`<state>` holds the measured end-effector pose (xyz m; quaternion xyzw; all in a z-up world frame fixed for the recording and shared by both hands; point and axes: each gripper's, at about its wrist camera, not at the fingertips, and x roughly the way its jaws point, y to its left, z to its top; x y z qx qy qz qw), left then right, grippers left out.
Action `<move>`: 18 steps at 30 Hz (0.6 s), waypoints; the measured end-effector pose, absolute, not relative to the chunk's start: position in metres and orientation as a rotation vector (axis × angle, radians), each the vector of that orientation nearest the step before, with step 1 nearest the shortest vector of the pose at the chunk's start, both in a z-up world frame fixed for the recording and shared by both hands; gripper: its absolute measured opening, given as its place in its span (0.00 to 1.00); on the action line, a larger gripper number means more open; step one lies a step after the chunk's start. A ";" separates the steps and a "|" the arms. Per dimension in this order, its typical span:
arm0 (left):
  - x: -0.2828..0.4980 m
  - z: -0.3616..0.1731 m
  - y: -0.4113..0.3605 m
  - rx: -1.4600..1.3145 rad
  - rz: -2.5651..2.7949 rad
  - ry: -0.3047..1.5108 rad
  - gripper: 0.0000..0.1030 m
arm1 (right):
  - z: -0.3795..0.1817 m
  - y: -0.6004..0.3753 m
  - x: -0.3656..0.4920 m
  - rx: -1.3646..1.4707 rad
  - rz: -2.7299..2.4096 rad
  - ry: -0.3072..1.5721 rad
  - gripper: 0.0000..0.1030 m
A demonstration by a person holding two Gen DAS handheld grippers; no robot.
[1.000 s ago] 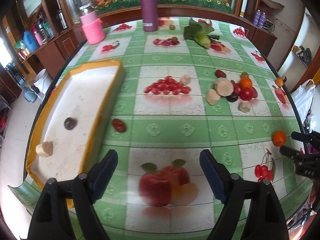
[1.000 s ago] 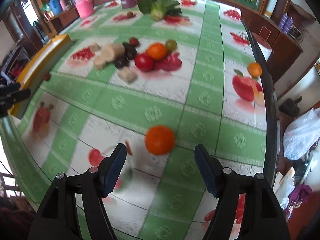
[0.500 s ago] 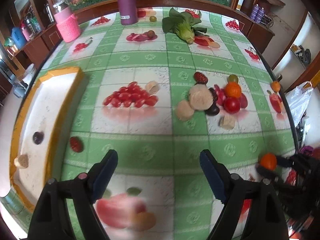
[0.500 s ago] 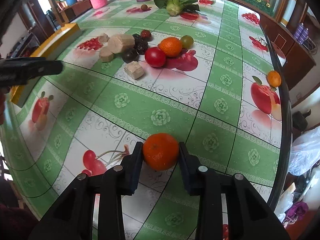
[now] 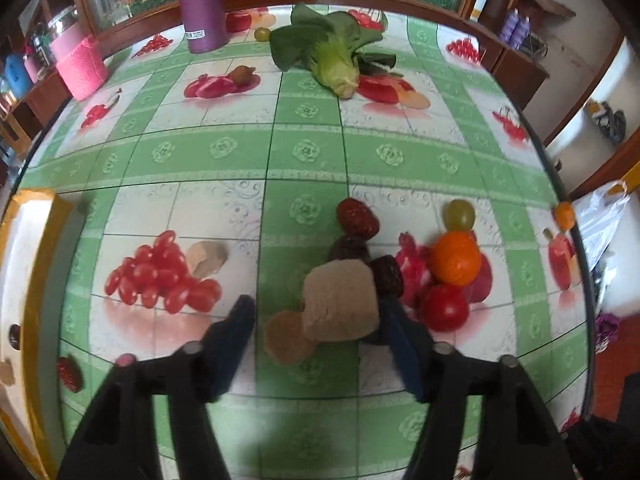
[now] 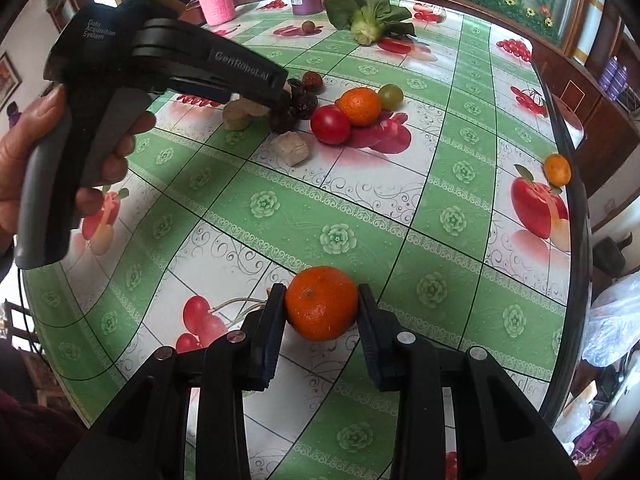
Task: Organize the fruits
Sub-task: 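Grasp the mandarin orange with the right gripper while the left grasps the round beige bun, then carry the orange and the bun over the white tray with both grippers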
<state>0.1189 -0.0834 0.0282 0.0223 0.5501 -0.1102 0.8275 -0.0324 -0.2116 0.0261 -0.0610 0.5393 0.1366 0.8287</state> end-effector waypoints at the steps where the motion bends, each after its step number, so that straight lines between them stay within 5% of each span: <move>1: 0.119 0.030 -0.083 0.040 -0.234 1.157 0.53 | 0.027 -0.212 -0.033 -0.127 0.292 1.143 0.33; 3: 0.116 0.037 -0.082 0.038 -0.261 1.122 0.39 | 0.027 -0.212 -0.033 -0.125 0.294 1.142 0.33; 18: 0.057 0.057 -0.011 -0.031 -0.304 1.123 0.39 | 0.053 -0.201 -0.036 -0.118 0.259 1.082 0.33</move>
